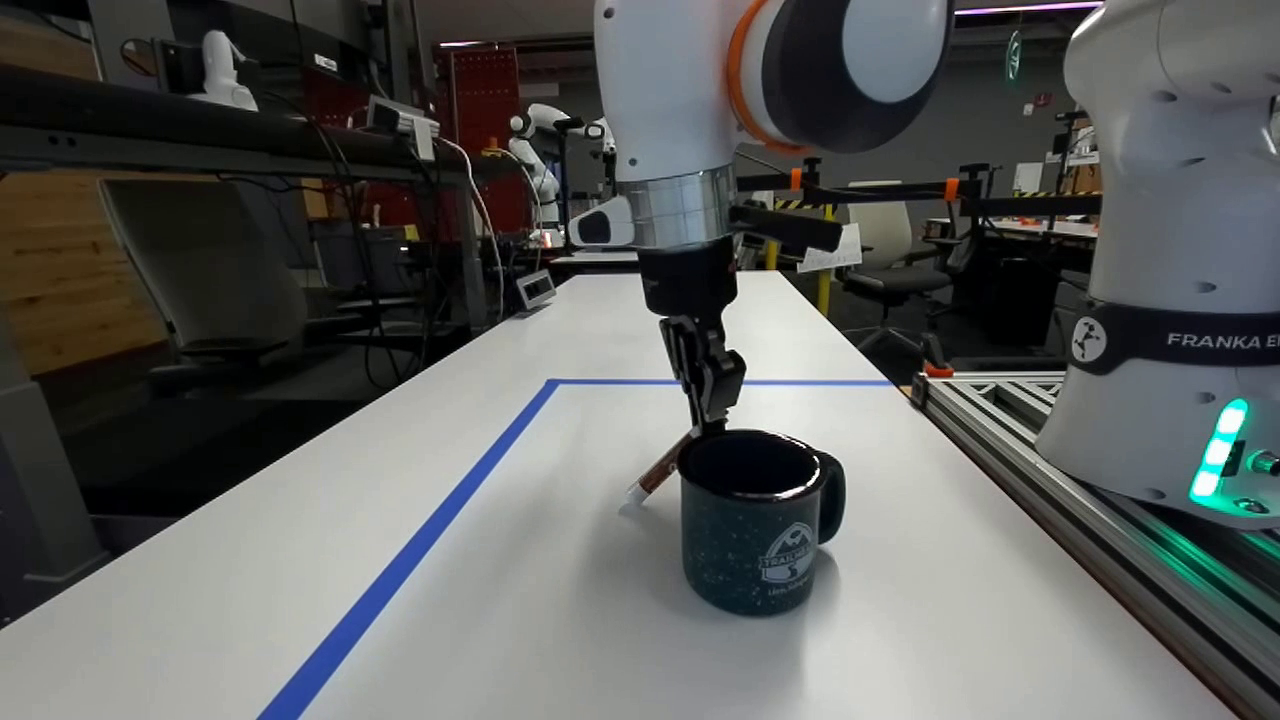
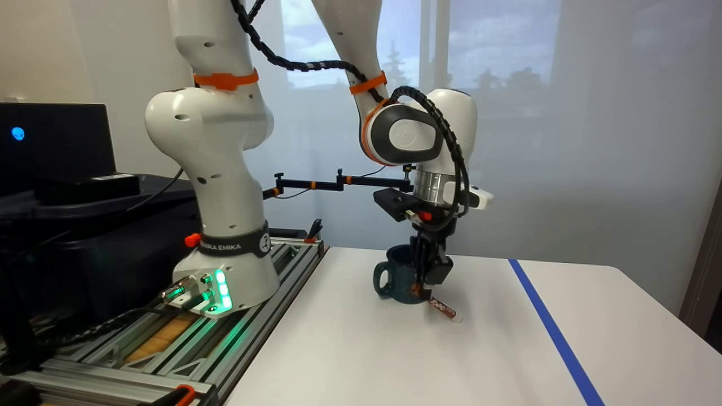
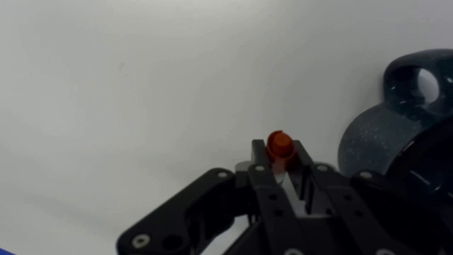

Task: Remove the red marker from the dark green mug.

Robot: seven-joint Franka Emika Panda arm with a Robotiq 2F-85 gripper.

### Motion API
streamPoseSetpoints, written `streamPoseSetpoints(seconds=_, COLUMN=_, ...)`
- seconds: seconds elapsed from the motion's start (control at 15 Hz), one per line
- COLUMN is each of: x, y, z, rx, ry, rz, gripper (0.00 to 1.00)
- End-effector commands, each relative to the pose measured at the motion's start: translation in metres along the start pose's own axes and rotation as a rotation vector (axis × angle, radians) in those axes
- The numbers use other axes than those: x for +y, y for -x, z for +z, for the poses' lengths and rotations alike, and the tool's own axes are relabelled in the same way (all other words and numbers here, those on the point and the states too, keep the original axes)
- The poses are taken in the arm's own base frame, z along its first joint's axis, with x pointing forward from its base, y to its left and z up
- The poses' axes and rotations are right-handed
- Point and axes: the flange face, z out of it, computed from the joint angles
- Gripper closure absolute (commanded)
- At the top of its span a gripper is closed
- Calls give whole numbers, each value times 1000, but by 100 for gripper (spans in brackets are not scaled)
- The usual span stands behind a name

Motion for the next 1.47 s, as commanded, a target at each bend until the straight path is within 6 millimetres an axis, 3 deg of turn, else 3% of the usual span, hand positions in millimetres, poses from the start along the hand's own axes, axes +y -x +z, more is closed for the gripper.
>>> streamPoseSetpoints(seconds=0.0, x=4, y=10, z=20, rx=-77, ry=-42, rz=14, gripper=95)
streamPoseSetpoints(seconds=0.53, x=7, y=24, z=46, rx=-173, ry=-53, rz=20, gripper=95)
streamPoseSetpoints(seconds=0.6, x=6, y=25, z=48, rx=-183, ry=-52, rz=19, gripper=79)
streamPoseSetpoints(seconds=0.67, x=6, y=26, z=49, rx=-189, ry=-50, rz=18, gripper=55)
streamPoseSetpoints(seconds=0.8, x=6, y=24, z=47, rx=-195, ry=-47, rz=14, gripper=51)
streamPoseSetpoints(seconds=1.27, x=9, y=10, z=12, rx=-172, ry=-13, rz=5, gripper=1)
streamPoseSetpoints(seconds=1.4, x=10, y=6, z=-4, rx=-174, ry=-2, rz=5, gripper=0)
